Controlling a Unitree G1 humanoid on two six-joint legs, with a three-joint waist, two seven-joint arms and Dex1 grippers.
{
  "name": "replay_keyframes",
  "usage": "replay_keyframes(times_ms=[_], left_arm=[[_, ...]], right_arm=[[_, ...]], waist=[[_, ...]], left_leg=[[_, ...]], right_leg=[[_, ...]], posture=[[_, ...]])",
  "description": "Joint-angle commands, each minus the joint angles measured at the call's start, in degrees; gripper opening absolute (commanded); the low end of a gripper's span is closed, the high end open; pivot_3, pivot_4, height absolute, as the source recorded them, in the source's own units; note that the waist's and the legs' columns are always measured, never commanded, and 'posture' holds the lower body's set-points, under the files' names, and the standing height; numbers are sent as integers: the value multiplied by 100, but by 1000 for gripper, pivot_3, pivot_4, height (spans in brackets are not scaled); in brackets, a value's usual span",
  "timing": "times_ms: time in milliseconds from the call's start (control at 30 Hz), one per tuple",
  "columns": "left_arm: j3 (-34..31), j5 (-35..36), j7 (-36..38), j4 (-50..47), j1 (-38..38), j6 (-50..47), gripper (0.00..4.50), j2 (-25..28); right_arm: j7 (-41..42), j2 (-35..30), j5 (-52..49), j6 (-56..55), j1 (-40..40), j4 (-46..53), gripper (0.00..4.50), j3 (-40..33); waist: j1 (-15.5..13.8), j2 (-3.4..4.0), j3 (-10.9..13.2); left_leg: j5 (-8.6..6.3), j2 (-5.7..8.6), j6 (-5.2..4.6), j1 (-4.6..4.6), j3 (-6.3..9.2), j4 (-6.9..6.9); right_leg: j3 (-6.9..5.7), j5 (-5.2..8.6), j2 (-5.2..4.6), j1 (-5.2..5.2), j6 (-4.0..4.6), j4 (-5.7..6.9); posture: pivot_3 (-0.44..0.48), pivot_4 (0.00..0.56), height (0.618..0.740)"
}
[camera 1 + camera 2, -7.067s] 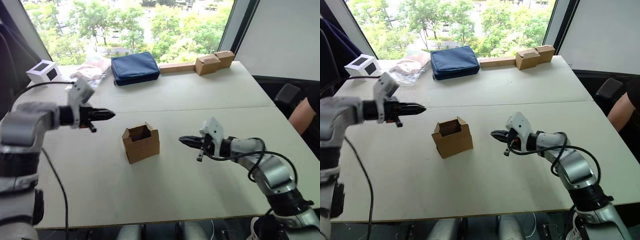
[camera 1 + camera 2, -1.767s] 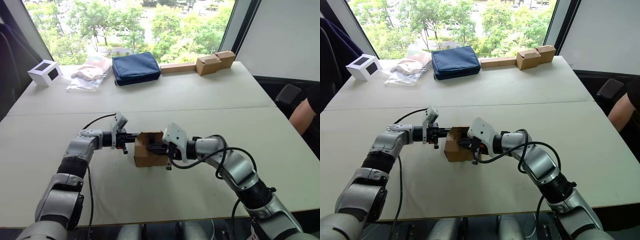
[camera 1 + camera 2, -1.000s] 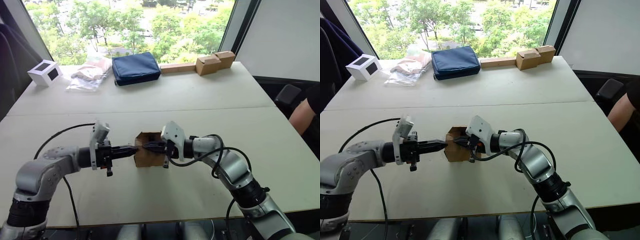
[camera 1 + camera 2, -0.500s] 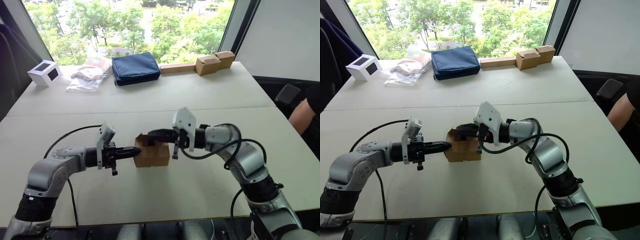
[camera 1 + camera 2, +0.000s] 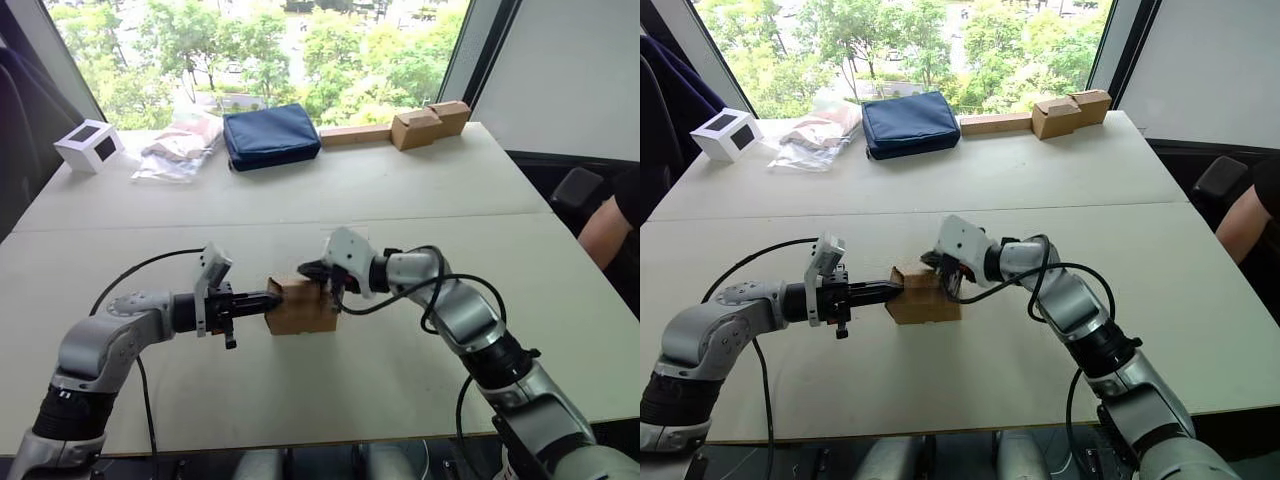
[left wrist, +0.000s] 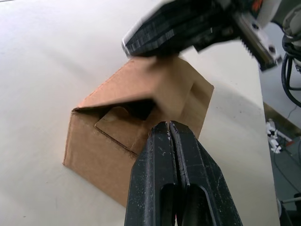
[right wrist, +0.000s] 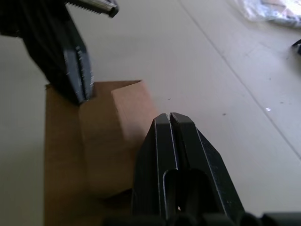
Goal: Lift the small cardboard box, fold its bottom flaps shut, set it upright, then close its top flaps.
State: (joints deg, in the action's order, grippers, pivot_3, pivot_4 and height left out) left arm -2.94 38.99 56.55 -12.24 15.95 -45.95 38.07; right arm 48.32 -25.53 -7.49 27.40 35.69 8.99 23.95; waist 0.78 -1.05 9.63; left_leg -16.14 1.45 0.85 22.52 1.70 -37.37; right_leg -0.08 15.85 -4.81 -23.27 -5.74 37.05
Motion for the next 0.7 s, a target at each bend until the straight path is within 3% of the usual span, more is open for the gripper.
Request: replay_keyframes(times_ms=[33, 233, 700], left_arm=[[-158, 60, -67, -109, -54, 15, 29, 61], [-663, 545, -252, 66, 253, -169, 29, -77], [262, -477, -311, 1011, 930, 630, 29, -545]], right_arm=[[144, -81, -30, 73, -56, 552, 0, -38], [94, -53, -18, 168, -194, 678, 0, -100], [4, 12, -274, 152, -248, 1133, 0, -445]], waist=[[2, 0, 0], [-1, -1, 0], [-6, -2, -1]], left_leg=[[0, -1, 0, -1, 1, 0], [0, -3, 0, -2, 1, 2], [5, 1, 9, -2, 1, 2]], right_leg=[[0, 0, 1, 0, 0, 0], [0, 0, 3, 0, 0, 0], [-5, 0, 12, 1, 0, 0]], posture=[[0, 150, 737], [0, 150, 737], [0, 150, 737]])
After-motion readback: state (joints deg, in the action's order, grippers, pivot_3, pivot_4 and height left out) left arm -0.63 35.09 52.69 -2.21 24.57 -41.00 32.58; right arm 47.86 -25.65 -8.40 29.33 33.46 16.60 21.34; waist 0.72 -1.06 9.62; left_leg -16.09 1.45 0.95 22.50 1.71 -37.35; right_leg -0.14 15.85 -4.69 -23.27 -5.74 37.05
